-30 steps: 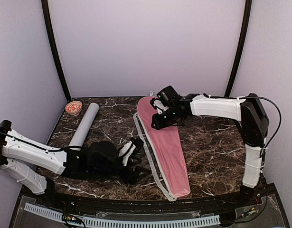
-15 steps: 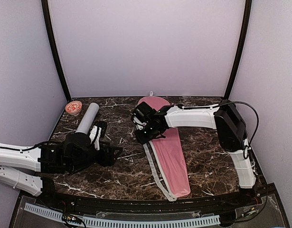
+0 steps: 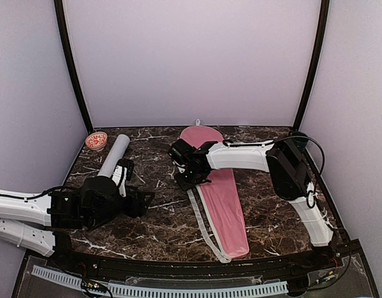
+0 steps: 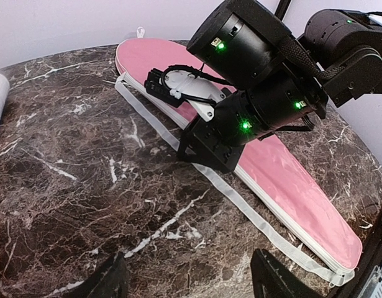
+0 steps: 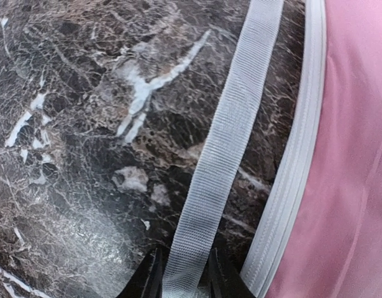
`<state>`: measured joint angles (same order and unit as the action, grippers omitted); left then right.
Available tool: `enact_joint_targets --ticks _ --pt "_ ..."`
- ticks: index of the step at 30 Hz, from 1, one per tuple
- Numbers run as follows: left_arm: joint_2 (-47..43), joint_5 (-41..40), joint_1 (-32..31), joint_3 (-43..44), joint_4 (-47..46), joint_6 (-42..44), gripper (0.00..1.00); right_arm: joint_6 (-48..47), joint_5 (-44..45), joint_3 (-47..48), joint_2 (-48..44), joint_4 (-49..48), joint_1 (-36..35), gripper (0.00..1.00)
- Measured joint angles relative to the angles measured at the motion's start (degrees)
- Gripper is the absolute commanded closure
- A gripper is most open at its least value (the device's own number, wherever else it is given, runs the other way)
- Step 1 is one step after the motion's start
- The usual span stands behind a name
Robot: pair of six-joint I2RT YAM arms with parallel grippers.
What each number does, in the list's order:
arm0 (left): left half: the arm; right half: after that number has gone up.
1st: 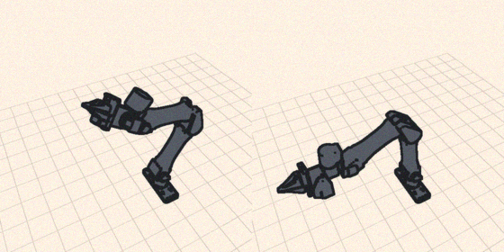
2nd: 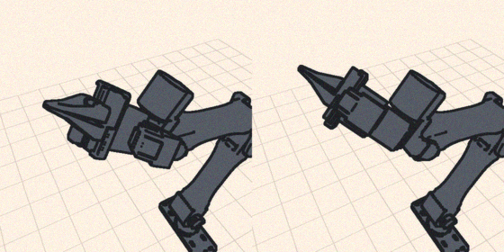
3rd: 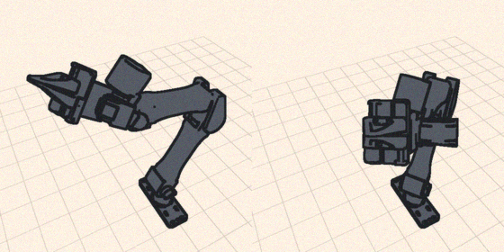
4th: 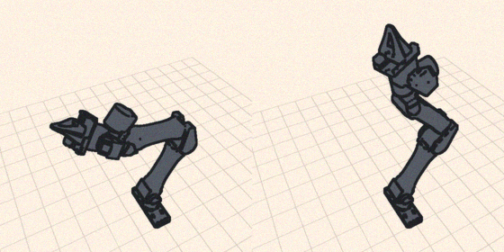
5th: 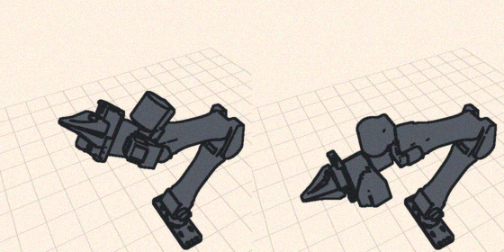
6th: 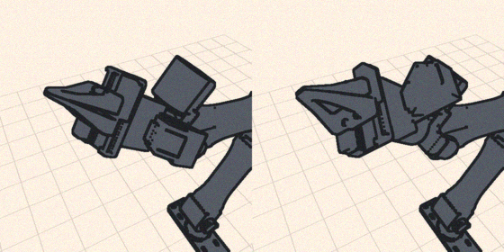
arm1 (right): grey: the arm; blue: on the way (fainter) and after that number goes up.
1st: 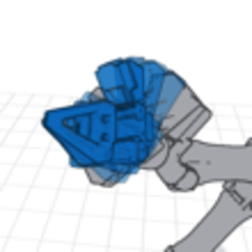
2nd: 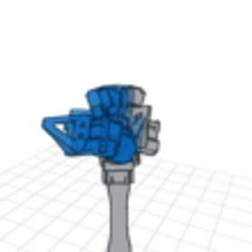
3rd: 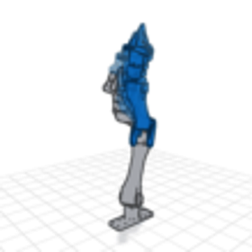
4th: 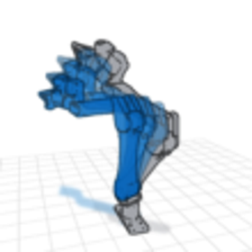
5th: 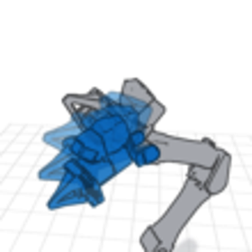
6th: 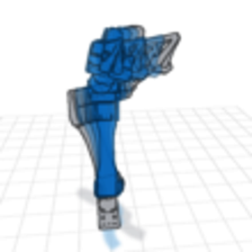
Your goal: Pack up the badminton gear
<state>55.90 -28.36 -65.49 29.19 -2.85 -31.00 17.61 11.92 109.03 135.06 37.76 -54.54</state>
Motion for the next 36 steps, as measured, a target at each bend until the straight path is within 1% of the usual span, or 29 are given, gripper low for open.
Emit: enact_joint_targets --ticks 1,3,4,8,11,14,16,19,22,24,26,29,31,33,36 --pt "-0.35 -0.55 0.00 -0.26 0.17 -0.15 0.30 0.09 0.11 0.68 0.44 0.04 -0.07 0.84" --pt "-1.38 -1.57 0.00 -0.61 0.90 -0.35 0.30 -0.22 -0.09 1.09 0.70 0.26 -0.24 0.97" --pt "-2.03 -2.10 0.02 -0.81 1.25 -0.46 0.30 -0.24 -0.28 1.27 0.79 0.31 -0.33 1.00" --pt "-6.23 -5.01 0.44 -1.33 3.65 -1.25 0.30 -0.63 -2.32 1.95 0.96 0.61 -0.57 1.00" --pt "-8.52 -6.62 1.79 -1.33 5.53 -1.92 0.30 -0.87 -5.68 2.91 0.90 0.70 -0.85 1.00" --pt "-10.01 -7.61 3.43 -1.44 7.06 -2.56 0.30 -1.05 -9.86 6.27 0.50 0.70 -1.66 1.00" --pt "-10.78 -7.98 4.44 -1.62 7.54 -2.71 0.30 -1.05 -12.28 10.67 -0.07 0.59 -2.27 1.00" --pt "-11.26 -8.15 5.73 -1.81 7.65 -2.69 0.30 -1.07 -14.08 15.17 -3.30 1.03 -2.58 1.00" --pt "-11.06 -7.98 6.56 -1.97 7.65 -2.67 0.31 -1.11 -14.29 15.63 -9.68 0.63 -2.01 1.00" --pt "-10.45 -7.61 6.95 -1.97 7.52 -2.64 0.31 -1.05 -14.23 12.44 -15.37 -1.22 -1.11 1.00" --pt "-9.64 -7.23 7.26 -1.97 7.28 -2.62 0.31 -0.52 -14.03 4.76 -23.12 -4.85 0.90 1.00" --pt "-8.31 -6.60 7.69 -1.97 7.19 -2.47 0.31 1.18 -13.92 -6.97 -32.04 -8.85 6.78 1.00" --pt "-7.87 -6.34 8.07 -1.97 7.19 -2.43 0.31 1.79 -13.09 -14.08 -34.36 -11.10 10.67 1.00" --pt "-7.63 -5.99 8.46 -1.97 7.10 -2.27 0.30 2.25 -12.07 -21.99 -34.80 -13.86 14.29 1.00" --pt "-7.06 -5.38 8.98 -1.97 6.47 -1.99 0.30 2.58 -11.74 -31.93 -33.18 -15.82 16.15 1.00"
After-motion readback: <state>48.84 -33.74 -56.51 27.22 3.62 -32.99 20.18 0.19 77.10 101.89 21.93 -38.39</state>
